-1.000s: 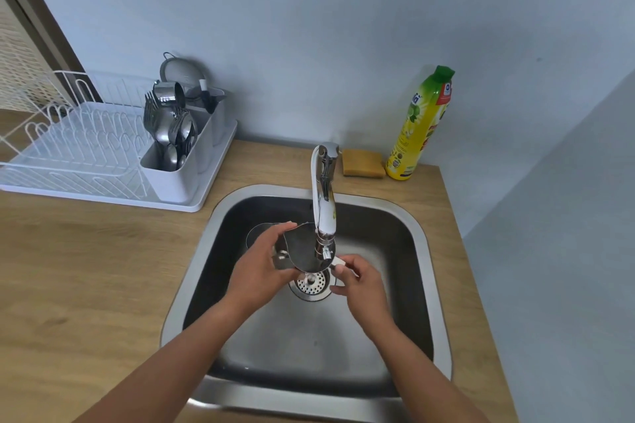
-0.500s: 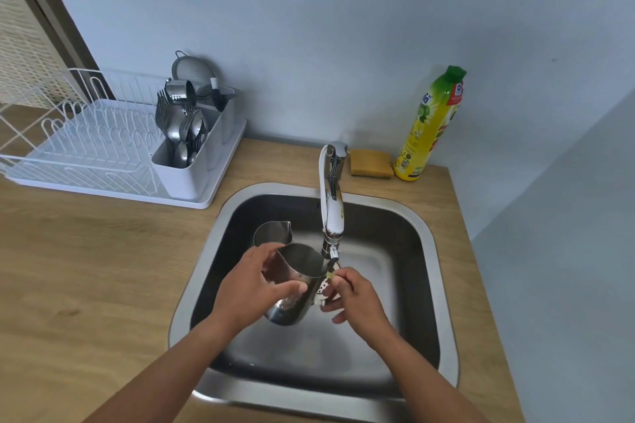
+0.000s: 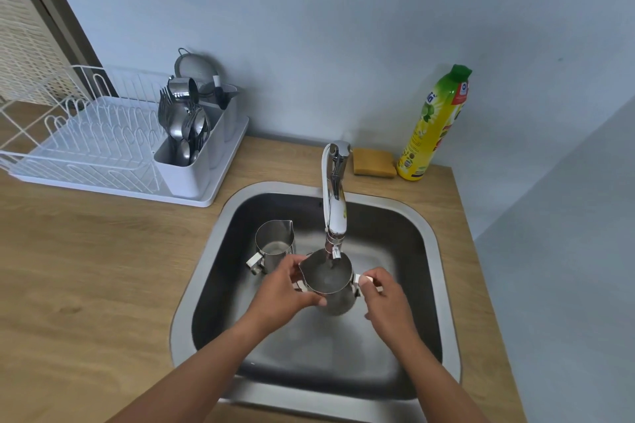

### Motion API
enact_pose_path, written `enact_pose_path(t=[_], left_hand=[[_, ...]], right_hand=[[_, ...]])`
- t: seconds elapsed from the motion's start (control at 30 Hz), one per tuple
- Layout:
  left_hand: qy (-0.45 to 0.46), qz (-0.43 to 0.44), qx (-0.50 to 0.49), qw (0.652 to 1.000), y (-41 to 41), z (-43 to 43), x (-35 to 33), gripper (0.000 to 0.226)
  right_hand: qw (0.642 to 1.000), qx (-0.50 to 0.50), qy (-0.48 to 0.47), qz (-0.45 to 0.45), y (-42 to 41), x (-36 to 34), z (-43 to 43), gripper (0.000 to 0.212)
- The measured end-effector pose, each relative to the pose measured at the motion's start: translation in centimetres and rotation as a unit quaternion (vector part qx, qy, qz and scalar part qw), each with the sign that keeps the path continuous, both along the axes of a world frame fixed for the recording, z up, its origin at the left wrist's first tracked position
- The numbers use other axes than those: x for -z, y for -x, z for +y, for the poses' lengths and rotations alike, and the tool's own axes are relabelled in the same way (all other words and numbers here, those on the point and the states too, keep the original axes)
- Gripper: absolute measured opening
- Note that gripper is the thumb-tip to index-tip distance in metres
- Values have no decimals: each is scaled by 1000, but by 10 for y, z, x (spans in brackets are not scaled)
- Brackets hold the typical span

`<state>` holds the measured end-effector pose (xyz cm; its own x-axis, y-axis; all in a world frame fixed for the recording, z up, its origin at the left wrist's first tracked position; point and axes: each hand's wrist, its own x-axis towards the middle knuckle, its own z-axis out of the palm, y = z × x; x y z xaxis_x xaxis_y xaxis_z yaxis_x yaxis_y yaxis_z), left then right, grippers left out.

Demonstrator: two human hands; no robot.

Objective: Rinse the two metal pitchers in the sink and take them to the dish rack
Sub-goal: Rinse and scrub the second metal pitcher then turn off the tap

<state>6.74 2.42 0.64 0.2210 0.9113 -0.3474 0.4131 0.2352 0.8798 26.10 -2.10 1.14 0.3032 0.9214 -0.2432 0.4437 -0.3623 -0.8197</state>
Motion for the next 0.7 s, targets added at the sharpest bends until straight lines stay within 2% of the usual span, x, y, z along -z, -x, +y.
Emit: enact_pose_path(t=[0.1, 0.17, 0.33, 0.5, 0.7], left_hand=[[-51, 62, -5, 997, 8, 2, -2, 75], [-51, 89, 7, 995, 9, 3, -2, 72], [-38, 87, 12, 995, -2, 2, 3, 68], [-37, 99, 23, 994, -1, 7, 6, 70], [-16, 86, 27, 996, 4, 12, 11, 67]], right_hand=[[999, -17, 15, 40, 4, 1, 3, 16], [998, -16, 30, 52, -1, 0, 7, 15], [999, 11, 31, 40, -5, 8, 5, 15], [995, 4, 63, 82, -8, 8, 6, 15], [995, -1, 78, 58, -1, 6, 6, 14]])
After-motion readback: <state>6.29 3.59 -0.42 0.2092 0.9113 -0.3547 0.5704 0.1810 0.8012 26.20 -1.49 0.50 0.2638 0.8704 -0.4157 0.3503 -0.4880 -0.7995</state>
